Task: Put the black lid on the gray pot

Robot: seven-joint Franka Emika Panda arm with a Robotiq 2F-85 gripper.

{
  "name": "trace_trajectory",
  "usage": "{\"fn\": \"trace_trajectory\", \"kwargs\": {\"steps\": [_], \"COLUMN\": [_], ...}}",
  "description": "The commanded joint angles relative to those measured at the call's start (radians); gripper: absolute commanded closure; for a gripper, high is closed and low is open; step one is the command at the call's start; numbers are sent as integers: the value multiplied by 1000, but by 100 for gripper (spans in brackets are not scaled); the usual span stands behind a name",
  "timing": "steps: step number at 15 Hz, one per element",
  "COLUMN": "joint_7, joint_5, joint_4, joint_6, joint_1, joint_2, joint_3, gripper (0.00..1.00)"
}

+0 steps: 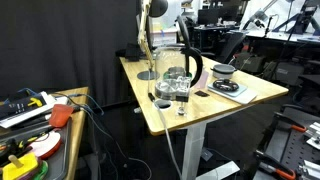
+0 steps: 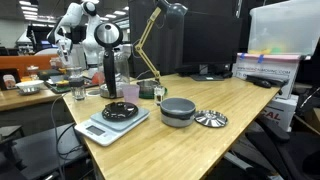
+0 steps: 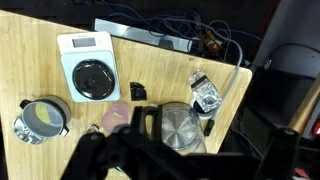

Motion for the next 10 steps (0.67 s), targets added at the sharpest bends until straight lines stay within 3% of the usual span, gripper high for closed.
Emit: {"fn": "trace_trajectory", "kwargs": {"steps": [1,5,10], "joint_7": [4,17,65], "joint_5": [-5,-1,20], "joint_4": [2,-20,-87], "joint_6": [-1,13,39], "joint_1": [9,-11,-78], "joint_2": [1,-3,-26], "joint_3": [-8,-35,-127], "gripper": [0,0,0]}}
